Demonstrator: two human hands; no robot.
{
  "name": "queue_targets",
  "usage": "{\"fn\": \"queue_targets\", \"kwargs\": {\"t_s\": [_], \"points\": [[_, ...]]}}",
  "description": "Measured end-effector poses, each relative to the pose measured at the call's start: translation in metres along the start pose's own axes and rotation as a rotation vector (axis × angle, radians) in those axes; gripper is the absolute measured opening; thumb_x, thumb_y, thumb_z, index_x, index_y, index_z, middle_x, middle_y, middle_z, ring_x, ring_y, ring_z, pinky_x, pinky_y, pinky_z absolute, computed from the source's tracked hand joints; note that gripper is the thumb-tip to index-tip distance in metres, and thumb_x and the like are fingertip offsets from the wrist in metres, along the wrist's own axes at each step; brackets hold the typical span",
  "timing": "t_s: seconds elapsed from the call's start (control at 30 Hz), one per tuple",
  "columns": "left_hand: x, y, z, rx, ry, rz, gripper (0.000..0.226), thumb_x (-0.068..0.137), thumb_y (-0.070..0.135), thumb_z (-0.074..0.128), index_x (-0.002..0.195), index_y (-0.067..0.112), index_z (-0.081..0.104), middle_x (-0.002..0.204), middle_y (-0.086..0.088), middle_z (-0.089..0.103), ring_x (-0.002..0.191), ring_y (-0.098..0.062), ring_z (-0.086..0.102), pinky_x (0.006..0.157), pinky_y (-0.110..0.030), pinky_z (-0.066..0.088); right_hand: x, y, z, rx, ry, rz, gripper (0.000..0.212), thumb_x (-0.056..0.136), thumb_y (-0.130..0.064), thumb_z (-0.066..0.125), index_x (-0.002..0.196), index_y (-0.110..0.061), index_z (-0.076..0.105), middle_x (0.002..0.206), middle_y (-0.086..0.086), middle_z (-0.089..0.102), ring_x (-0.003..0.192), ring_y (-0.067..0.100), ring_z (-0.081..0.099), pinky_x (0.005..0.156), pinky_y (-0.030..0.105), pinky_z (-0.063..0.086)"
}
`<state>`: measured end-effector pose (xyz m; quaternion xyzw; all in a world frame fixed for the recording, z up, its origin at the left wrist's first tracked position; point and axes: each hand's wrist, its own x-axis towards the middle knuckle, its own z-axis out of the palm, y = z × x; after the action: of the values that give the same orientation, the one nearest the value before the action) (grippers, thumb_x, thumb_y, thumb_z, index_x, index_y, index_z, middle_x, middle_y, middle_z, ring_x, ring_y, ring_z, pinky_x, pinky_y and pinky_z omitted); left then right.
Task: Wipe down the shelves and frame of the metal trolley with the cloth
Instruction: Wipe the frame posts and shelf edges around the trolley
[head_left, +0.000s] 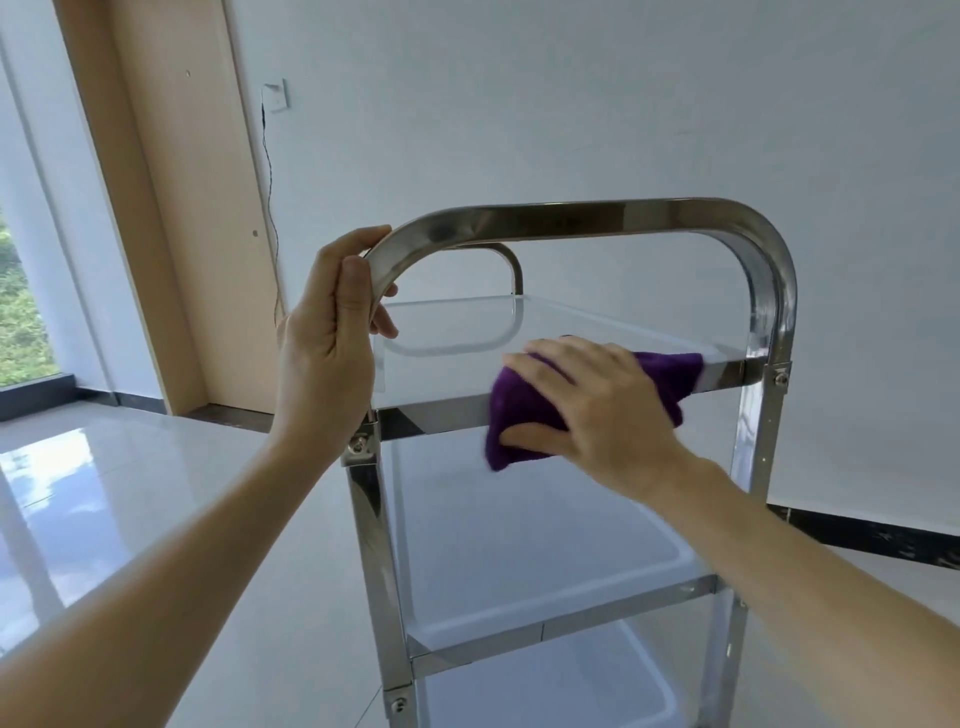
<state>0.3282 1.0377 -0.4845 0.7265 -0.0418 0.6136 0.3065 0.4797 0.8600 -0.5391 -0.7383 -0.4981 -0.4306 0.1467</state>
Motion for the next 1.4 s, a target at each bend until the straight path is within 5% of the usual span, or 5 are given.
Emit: {"fn": "queue_targets", "kwargs": {"t_s": [0.23,0.73,1.0,1.13,1.4], "points": [[0.003,-0.009,-0.012,0.083,-0.018,0.007,0.031,0.109,0.030,0.031,0.129,0.025,0.055,0.085,0.012,0.064,0.059,-0.023,0.053,0.058,-0.029,0.046,0.038,-0.077,0.017,-0.008,-0.089,-0.126,0.065,0.092,-0.068,0.042,0.143,-0.028,0.041,0.144,0.003,0.051,0.126,0.032,0.051,0.099,0.050,0.044],[0.006,-0.016,-0.025,0.081,-0.090,0.012,0.028,0.109,0.034,0.034,0.129,0.036,0.053,0.091,0.003,0.062,0.067,-0.024,0.056,0.061,-0.036,0.049,-0.026,0.071,-0.006,-0.058,-0.074,0.083,0.066,0.081,-0.058,0.070,0.136,-0.026,0.053,0.139,-0.010,0.054,0.123,0.018,0.056,0.095,0.045,0.041],[-0.053,-0.021,-0.047,0.074,-0.073,-0.238,0.060,0.098,0.039,0.055,0.147,0.053,0.023,0.125,0.018,0.055,0.105,-0.008,0.061,0.084,-0.032,0.050,-0.025,0.047,0.005,-0.050,0.081,0.087,0.060,0.075,-0.036,0.080,0.128,-0.016,0.061,0.131,0.001,0.062,0.112,0.030,0.061,0.093,0.050,0.041],[-0.103,-0.036,-0.062,0.083,-0.060,-0.395,0.062,0.093,0.046,0.056,0.144,0.055,0.023,0.122,0.029,0.051,0.095,0.018,0.057,0.076,-0.022,0.044,-0.028,0.044,0.011,-0.031,0.131,0.092,0.058,0.077,-0.034,0.079,0.129,-0.015,0.060,0.131,0.003,0.061,0.116,0.032,0.058,0.100,0.051,0.036],[-0.152,-0.058,-0.071,0.095,-0.283,-0.506,0.065,0.092,0.044,0.051,0.143,0.062,0.014,0.117,0.026,0.058,0.098,-0.001,0.067,0.071,-0.012,0.047,-0.047,0.022,0.021,0.044,0.199,0.158,0.062,0.085,-0.004,0.068,0.143,-0.010,0.049,0.146,0.014,0.047,0.140,0.038,0.038,0.117,0.059,0.022]]}}
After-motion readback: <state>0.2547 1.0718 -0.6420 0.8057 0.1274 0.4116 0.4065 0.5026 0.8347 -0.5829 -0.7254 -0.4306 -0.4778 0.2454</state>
